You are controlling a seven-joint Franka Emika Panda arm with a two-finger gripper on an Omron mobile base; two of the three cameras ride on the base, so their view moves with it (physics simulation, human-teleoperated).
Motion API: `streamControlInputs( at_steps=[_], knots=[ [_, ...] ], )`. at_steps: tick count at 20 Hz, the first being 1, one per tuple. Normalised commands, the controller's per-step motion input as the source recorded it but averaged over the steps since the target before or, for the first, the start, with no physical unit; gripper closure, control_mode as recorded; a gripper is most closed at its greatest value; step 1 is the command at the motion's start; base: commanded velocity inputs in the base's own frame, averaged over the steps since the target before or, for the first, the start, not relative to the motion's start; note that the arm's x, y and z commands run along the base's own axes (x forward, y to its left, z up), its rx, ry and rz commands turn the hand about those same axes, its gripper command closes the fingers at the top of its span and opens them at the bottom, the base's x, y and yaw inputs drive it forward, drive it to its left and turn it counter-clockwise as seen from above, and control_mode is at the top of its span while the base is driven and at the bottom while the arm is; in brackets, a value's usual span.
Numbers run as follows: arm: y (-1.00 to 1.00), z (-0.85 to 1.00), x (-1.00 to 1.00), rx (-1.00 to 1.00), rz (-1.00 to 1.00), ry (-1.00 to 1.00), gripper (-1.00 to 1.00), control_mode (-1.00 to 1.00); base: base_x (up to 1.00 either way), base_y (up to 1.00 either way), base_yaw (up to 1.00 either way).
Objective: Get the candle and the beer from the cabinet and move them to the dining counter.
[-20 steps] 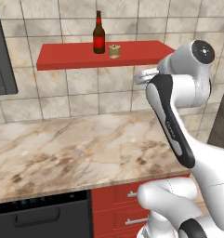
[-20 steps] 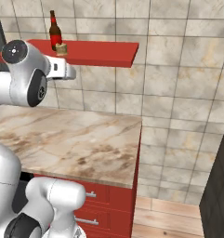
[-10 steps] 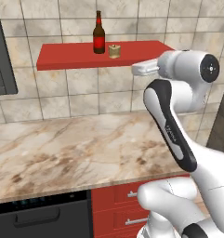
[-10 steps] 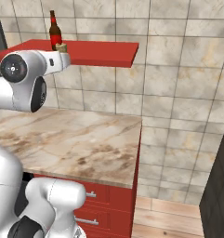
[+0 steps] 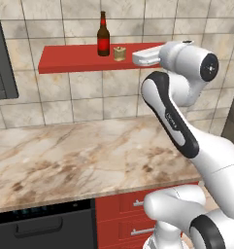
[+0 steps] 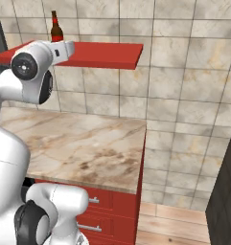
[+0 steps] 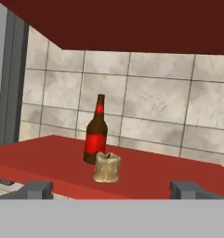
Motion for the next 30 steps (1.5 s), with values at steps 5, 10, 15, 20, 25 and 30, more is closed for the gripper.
streamControlInputs(
  at_steps=[5,10,15,20,25,30],
  knots=[
    [0.00,0.00,0.03,0.00,0.00,0.00,-1.00,-1.00,0.00,0.00,0.00],
    [0.00,0.00,0.07,0.00,0.00,0.00,-1.00,-1.00,0.00,0.00,0.00],
    [0.00,0.00,0.04,0.00,0.00,0.01,-1.00,-1.00,0.00,0.00,0.00],
    [0.00,0.00,0.01,0.00,0.00,0.01,-1.00,-1.00,0.00,0.00,0.00],
    [0.00,0.00,0.17,0.00,0.00,0.00,-1.00,-1.00,0.00,0.00,0.00],
    [0.00,-0.01,0.41,0.00,0.00,0.00,-1.00,-1.00,0.00,0.00,0.00]
  ],
)
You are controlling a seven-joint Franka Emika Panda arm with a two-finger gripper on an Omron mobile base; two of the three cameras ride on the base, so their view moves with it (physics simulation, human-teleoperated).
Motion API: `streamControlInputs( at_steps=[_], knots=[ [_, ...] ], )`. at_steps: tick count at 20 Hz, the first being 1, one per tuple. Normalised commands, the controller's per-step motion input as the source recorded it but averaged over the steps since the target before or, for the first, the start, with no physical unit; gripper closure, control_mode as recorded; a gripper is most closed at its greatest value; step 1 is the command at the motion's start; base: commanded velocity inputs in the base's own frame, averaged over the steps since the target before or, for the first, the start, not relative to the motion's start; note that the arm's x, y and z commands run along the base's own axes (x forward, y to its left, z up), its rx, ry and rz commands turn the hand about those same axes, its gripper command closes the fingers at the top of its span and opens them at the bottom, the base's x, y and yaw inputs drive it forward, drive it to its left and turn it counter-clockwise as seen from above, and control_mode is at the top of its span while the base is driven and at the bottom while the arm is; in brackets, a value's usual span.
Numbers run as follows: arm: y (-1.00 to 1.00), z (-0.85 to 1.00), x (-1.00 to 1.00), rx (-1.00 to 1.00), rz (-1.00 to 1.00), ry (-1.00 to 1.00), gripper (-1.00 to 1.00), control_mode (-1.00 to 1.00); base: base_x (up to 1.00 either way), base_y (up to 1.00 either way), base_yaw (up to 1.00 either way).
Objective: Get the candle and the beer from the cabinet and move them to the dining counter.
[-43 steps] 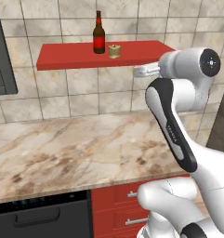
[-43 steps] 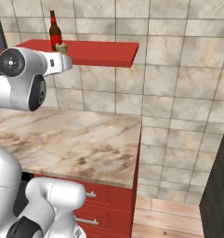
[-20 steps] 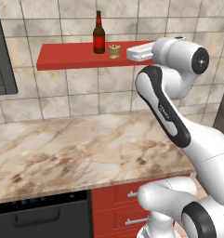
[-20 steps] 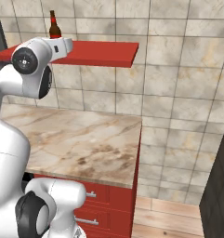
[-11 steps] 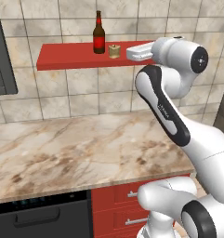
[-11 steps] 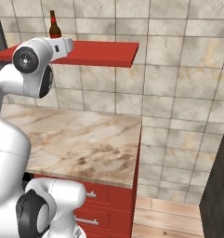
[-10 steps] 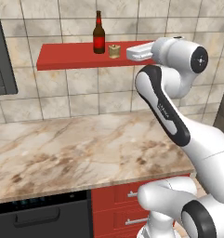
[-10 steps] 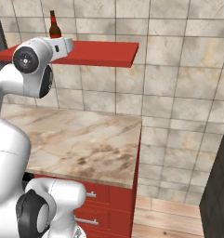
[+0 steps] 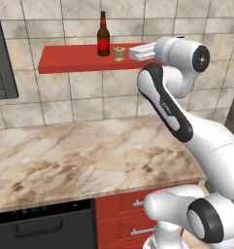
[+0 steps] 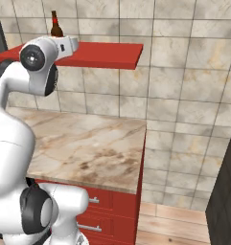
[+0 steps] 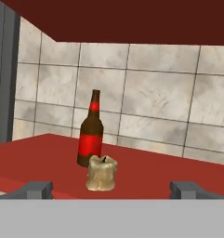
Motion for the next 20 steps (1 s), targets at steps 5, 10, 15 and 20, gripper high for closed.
streamControlInputs(
  at_steps=[5,10,15,20],
  knots=[
    [0.13,-0.10,0.40,0.00,0.00,0.02,-1.00,-1.00,0.00,0.00,0.00],
    [0.23,-0.17,0.37,0.00,0.00,0.07,-1.00,-1.00,0.00,0.00,0.00],
    [0.08,-0.06,0.32,0.00,0.00,0.07,-1.00,-1.00,0.00,0.00,0.00],
    [0.00,0.00,0.16,0.00,0.00,0.05,-1.00,-1.00,0.00,0.00,0.00]
  ],
)
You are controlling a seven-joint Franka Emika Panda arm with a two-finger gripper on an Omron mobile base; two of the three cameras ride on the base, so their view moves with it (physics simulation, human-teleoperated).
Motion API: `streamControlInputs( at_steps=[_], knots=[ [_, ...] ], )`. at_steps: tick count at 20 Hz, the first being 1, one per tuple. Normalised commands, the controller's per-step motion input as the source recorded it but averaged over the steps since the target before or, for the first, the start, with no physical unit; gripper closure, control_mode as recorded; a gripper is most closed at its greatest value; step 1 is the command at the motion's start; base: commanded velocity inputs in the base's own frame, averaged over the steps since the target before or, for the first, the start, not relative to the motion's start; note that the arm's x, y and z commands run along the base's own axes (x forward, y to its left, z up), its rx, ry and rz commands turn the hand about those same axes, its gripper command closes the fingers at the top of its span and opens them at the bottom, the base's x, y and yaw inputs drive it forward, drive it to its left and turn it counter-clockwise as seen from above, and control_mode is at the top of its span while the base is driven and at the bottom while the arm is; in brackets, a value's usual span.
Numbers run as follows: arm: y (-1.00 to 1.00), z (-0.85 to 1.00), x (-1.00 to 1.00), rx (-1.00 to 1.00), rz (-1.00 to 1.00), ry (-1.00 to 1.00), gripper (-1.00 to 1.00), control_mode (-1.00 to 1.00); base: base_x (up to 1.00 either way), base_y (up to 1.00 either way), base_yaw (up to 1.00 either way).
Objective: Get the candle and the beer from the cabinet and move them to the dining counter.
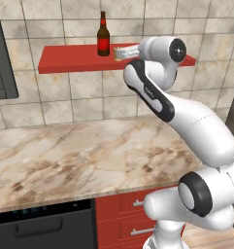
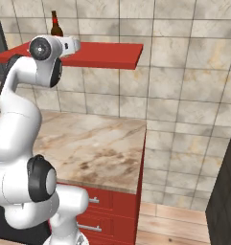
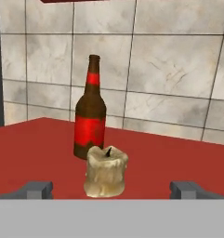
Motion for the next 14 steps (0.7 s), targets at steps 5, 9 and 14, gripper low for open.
streamControlInputs(
  at_steps=[5,9,14],
  knots=[
    [0.00,-0.07,0.20,0.00,0.00,0.04,-1.00,-1.00,0.00,0.00,0.00],
    [0.01,-0.09,0.22,0.00,0.00,0.05,-1.00,-1.00,0.00,0.00,0.00],
    [0.10,-0.11,0.30,0.00,0.00,0.05,-1.00,-1.00,0.00,0.00,0.00]
  ],
)
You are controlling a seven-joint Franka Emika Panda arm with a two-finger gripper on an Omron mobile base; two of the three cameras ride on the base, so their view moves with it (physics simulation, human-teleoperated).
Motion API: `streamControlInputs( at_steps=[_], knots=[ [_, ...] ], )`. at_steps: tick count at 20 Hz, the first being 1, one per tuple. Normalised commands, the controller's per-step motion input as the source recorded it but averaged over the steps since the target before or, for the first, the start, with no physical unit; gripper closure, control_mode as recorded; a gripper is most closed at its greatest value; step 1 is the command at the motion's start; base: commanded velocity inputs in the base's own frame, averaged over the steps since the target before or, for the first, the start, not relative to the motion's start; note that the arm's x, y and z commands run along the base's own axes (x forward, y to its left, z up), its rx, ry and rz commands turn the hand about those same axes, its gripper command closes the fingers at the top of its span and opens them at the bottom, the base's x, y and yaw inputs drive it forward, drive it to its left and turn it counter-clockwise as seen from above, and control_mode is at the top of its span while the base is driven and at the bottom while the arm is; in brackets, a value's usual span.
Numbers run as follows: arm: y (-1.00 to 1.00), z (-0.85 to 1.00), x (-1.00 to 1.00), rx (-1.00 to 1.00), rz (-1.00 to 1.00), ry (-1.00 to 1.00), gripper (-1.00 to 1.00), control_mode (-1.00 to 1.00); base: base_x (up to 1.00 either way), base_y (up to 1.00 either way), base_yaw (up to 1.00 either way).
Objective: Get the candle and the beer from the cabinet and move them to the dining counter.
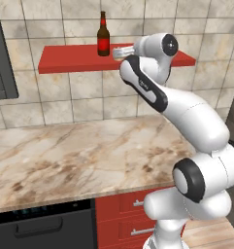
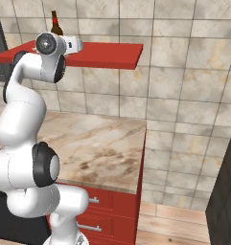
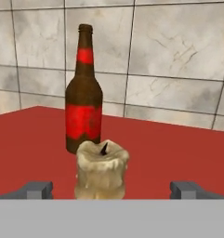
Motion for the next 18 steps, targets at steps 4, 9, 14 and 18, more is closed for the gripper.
streamControlInputs(
  at_steps=[4,9,14,18],
  knots=[
    [0.15,-0.07,0.28,0.00,0.00,0.04,-1.00,-1.00,0.00,0.00,0.00],
    [0.17,-0.04,0.21,0.00,0.00,0.04,-1.00,-1.00,0.00,0.00,0.00],
    [0.13,-0.07,0.14,0.00,0.00,0.04,-1.00,-1.00,0.00,0.00,0.00],
    [0.04,-0.07,0.15,0.00,0.00,0.03,-1.00,-1.00,0.00,0.00,0.00]
  ],
)
